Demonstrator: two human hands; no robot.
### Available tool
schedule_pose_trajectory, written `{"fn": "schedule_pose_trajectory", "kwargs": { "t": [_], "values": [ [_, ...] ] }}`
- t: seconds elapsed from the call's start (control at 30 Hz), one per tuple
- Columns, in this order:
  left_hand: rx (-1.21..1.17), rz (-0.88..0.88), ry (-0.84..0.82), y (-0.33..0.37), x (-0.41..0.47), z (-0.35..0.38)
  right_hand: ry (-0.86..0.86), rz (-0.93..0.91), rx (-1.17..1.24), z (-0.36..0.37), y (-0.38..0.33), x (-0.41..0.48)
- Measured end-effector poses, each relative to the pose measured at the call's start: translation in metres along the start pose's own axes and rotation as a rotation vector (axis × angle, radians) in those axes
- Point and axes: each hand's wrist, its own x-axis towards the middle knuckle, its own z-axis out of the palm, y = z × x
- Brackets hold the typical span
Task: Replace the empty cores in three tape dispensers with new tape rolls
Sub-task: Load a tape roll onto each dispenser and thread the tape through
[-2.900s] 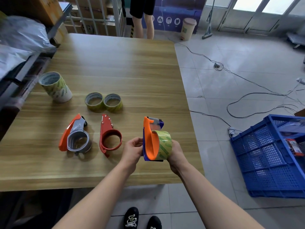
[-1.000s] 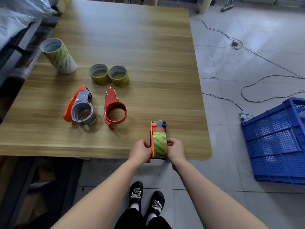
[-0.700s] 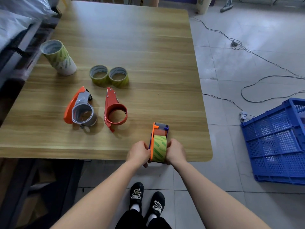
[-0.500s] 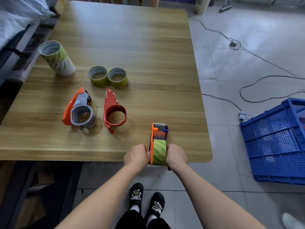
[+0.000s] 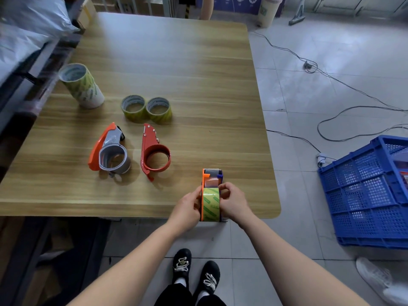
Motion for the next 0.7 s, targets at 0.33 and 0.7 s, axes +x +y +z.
{"fn": "schedule_pose_trajectory", "kwargs": {
  "t": [0.33, 0.7],
  "values": [
    [0.015, 0.038, 0.023, 0.005, 0.001, 0.004, 0.023, 0.002, -0.081, -0.004, -0.005, -0.001],
    [0.479, 0.006, 0.331, 0.004, 0.008, -0.057, 0.133, -0.274, -0.317, -0.024, -0.068, -0.006]
  ]
}}
